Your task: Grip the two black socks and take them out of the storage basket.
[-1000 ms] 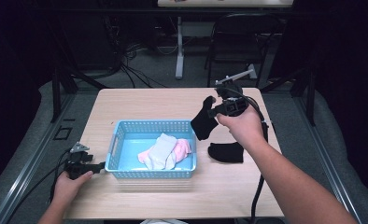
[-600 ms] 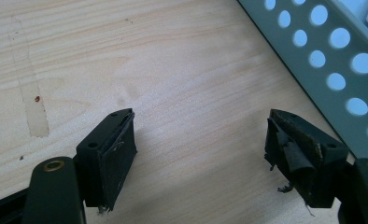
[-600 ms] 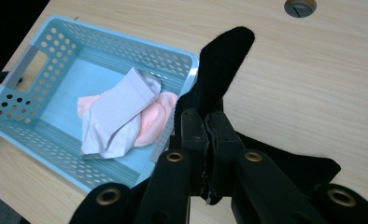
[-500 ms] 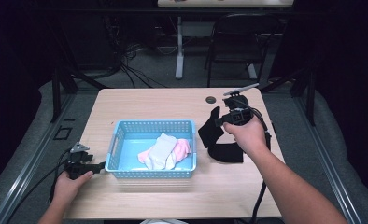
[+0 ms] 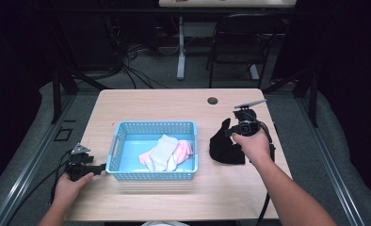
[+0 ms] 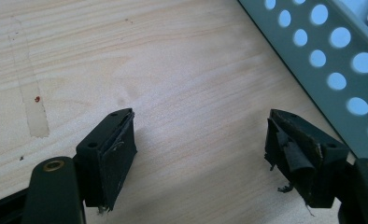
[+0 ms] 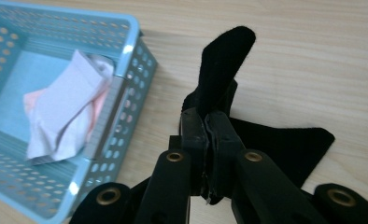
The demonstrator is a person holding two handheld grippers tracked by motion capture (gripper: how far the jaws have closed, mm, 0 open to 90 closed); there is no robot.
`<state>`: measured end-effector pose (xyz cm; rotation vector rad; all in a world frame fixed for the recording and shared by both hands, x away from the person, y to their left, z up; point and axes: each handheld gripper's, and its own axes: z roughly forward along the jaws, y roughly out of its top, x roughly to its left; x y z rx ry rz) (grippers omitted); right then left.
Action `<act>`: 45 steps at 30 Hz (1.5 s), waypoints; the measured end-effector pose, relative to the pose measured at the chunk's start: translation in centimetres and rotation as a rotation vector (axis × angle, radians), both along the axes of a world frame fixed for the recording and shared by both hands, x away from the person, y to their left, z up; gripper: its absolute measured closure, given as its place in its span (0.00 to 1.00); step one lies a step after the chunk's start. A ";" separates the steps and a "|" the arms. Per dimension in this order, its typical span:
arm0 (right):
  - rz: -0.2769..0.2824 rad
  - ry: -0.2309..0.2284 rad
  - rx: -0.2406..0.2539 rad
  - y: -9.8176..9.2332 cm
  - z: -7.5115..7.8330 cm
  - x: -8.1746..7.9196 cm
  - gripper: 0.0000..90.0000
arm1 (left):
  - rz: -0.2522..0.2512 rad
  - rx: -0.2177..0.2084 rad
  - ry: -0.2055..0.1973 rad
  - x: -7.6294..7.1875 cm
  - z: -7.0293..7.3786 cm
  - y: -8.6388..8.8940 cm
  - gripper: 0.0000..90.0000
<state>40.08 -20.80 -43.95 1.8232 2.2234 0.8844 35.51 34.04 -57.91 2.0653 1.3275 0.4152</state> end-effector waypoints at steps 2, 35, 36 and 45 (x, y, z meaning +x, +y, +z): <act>-0.012 0.006 0.009 -0.5 -0.7 0.0 0.97 | 0.000 0.000 0.000 0.0 0.0 0.0 0.27; -0.115 0.007 -0.032 -4.2 -5.8 -0.9 0.59 | -0.002 0.005 -0.004 0.0 0.0 0.0 0.27; -0.116 0.000 -0.025 -4.2 -5.7 -1.0 0.58 | -0.002 0.005 -0.005 0.0 0.0 0.0 0.27; -0.098 -0.027 -0.028 -4.4 -4.8 -2.5 0.56 | -0.001 0.005 -0.003 0.0 0.0 -0.1 0.27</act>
